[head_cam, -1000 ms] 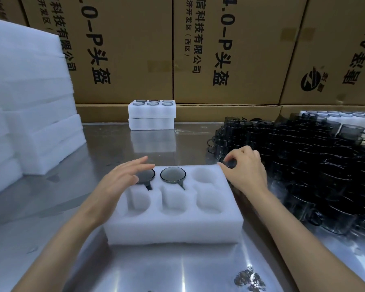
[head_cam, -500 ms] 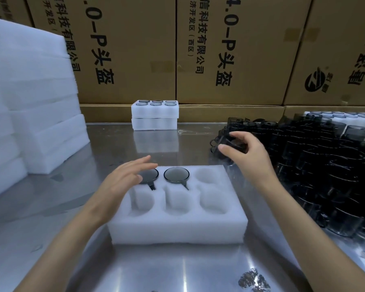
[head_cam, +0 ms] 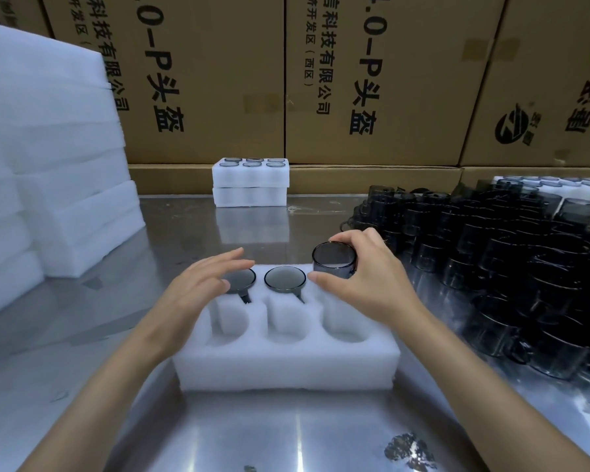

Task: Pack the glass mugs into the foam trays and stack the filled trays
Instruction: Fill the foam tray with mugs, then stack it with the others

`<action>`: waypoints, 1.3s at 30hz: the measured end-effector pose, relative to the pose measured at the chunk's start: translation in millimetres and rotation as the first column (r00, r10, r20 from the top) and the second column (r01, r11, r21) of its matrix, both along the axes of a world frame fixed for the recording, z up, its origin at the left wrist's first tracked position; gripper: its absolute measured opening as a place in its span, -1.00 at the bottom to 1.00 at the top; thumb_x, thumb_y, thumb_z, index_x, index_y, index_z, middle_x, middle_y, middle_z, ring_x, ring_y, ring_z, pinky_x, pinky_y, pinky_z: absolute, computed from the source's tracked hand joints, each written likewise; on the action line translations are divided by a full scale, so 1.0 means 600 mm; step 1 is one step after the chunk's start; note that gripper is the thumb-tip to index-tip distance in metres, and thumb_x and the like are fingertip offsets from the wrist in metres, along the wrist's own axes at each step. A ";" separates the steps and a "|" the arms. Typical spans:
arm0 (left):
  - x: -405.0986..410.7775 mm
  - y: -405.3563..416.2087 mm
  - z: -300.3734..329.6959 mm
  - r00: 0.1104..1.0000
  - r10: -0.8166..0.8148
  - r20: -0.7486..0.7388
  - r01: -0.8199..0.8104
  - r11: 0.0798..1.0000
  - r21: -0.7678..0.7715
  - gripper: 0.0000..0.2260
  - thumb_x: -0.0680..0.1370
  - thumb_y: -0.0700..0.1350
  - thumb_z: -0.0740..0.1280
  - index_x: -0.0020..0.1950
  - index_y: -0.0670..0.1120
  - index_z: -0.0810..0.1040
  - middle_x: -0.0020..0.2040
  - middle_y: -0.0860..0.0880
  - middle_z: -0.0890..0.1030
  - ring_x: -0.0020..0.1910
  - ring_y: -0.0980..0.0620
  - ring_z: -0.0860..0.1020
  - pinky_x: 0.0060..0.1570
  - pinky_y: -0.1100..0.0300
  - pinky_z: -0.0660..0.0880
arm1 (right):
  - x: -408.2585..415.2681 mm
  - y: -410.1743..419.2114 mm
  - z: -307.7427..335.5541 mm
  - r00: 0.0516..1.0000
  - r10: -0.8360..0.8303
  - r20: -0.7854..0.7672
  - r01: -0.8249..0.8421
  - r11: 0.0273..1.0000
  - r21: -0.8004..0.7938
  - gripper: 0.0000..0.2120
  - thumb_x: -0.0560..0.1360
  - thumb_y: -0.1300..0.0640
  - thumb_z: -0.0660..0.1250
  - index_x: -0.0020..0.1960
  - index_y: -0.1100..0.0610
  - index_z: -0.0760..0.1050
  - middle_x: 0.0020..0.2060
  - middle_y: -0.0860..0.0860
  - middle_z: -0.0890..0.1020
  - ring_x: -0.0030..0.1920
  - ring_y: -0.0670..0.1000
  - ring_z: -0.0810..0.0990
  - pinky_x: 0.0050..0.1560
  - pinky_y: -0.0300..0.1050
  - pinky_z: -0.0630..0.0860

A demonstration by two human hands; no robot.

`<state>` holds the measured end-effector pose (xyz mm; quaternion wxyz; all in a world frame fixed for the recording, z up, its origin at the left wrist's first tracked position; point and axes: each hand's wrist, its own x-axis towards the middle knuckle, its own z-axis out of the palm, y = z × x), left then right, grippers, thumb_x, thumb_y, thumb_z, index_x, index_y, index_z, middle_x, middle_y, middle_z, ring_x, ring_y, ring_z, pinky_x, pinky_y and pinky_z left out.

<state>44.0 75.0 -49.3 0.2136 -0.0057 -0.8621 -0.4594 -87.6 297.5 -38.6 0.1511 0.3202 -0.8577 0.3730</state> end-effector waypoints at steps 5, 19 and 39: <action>0.000 0.003 0.002 1.000 -0.001 0.006 0.001 1.000 -0.026 -0.63 0.44 -0.01 0.11 0.15 0.23 0.55 0.32 0.34 0.40 0.35 0.33 0.30 0.34 0.20 0.18 | -0.005 0.002 0.000 0.994 0.007 0.112 -0.007 1.000 0.000 -0.48 0.27 -0.28 0.43 0.14 -0.09 0.44 -0.03 -0.18 0.42 0.01 -0.15 0.47 0.04 -0.12 0.46; -0.024 0.049 0.047 0.999 0.029 0.027 -0.017 0.923 -0.385 -0.64 0.48 0.05 0.02 0.23 0.34 0.35 0.37 0.36 0.29 0.42 0.32 0.17 0.34 0.41 0.05 | -0.004 0.046 -0.010 0.976 0.175 0.133 -0.143 0.964 -0.225 -0.51 0.56 -0.14 -0.07 0.39 -0.10 0.38 0.34 -0.25 0.41 0.38 -0.28 0.26 0.45 -0.12 0.18; -0.047 0.111 0.030 0.978 -0.088 0.188 0.183 0.791 -0.584 -0.50 0.61 -0.01 0.10 0.52 0.20 0.03 0.44 0.40 -0.06 0.44 0.42 -0.02 0.43 0.37 -0.04 | 0.036 0.042 -0.013 0.981 0.123 0.150 -0.104 0.986 -0.129 -0.46 0.42 0.00 0.01 0.36 -0.06 0.43 0.38 -0.23 0.37 0.37 -0.32 0.25 0.40 -0.26 0.15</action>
